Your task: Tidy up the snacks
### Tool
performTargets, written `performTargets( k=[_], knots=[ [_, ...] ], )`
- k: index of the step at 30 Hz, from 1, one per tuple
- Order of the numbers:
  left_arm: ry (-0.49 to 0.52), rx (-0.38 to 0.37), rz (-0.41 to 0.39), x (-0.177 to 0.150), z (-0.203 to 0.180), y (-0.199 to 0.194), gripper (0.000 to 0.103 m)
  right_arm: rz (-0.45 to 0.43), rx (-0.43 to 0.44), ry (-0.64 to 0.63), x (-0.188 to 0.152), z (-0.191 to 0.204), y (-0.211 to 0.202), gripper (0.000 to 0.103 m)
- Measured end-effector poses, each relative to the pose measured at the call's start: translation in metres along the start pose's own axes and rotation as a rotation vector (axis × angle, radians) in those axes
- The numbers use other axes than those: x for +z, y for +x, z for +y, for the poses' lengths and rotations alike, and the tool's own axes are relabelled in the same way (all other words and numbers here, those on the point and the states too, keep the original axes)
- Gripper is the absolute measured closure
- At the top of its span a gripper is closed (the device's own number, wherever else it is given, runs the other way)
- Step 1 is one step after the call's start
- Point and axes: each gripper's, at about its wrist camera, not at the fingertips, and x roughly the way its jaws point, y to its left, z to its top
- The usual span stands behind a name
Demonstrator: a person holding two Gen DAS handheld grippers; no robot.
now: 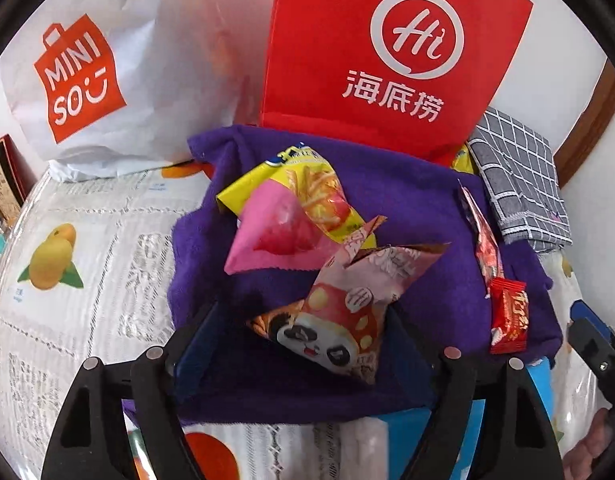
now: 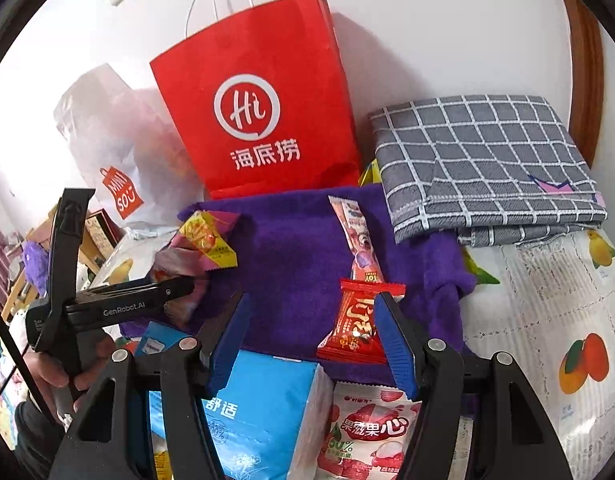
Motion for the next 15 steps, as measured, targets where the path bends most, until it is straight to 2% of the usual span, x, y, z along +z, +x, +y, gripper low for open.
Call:
performTargets(
  k=[5, 9, 15],
  knots=[
    [-0.043, 0.0, -0.038, -0.006, 0.01, -0.016, 0.021, -0.008, 0.0, 0.018, 0.001, -0.005, -0.001, 0.039],
    [-0.07, -0.087, -0.056, -0.018, 0.025, -0.035, 0.021, -0.012, 0.023, 0.036, 0.002, -0.007, -0.003, 0.039],
    [-0.038, -0.065, -0.114, -0.048, 0.036, -0.058, 0.021, -0.025, 0.035, 0.039, 0.002, -0.005, -0.005, 0.039]
  ],
)
